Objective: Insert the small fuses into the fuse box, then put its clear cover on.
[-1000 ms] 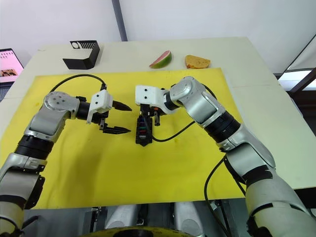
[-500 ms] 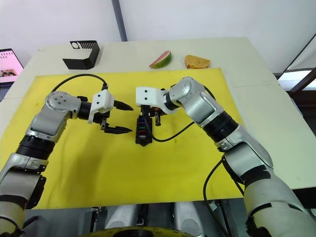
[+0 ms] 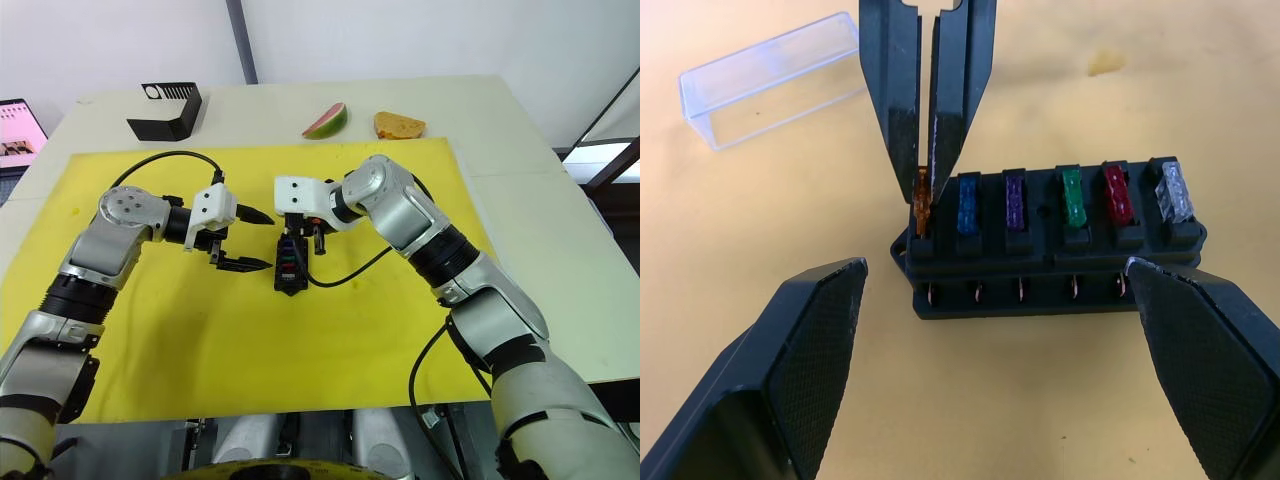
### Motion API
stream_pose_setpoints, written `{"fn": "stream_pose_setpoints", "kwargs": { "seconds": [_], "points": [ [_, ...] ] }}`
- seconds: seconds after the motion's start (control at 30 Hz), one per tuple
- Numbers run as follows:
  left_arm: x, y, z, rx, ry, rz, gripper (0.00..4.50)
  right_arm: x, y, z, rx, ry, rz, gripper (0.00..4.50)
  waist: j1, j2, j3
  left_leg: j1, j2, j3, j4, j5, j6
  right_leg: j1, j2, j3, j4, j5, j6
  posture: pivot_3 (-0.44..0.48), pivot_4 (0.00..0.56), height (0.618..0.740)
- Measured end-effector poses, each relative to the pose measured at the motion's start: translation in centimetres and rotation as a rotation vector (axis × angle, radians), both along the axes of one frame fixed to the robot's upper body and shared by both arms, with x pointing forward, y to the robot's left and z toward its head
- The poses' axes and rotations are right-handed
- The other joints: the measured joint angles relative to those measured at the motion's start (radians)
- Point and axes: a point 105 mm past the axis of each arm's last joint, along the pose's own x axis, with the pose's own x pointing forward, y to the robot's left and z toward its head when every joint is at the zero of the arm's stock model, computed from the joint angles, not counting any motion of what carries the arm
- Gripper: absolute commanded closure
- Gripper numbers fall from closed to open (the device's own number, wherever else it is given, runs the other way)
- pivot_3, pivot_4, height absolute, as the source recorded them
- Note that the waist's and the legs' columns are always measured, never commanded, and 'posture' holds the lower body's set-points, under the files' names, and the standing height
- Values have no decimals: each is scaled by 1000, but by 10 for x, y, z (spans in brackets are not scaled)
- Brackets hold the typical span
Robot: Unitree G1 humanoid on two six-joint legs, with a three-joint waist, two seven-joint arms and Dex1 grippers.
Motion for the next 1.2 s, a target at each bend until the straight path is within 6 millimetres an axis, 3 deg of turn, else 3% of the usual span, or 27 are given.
{"fn": "stream_pose_setpoints", "kwargs": {
  "seconds": [0.87, 1.2],
  "points": [
    [3, -3, 2, 8, -13, -6, 117, 1, 5, 1, -32, 36, 21, 4500, -3, 0, 0, 0, 0, 0, 0, 1, -1, 0, 0, 0, 1, 0, 0, 0, 150, 740],
    [-1, -6, -1, 16, -20, -17, 117, -1, 11, 12, -40, 70, 38, 4500, -2, 0, 0, 0, 0, 0, 0, 1, -1, 0, 0, 0, 1, 0, 0, 0, 150, 740]
  ]
}}
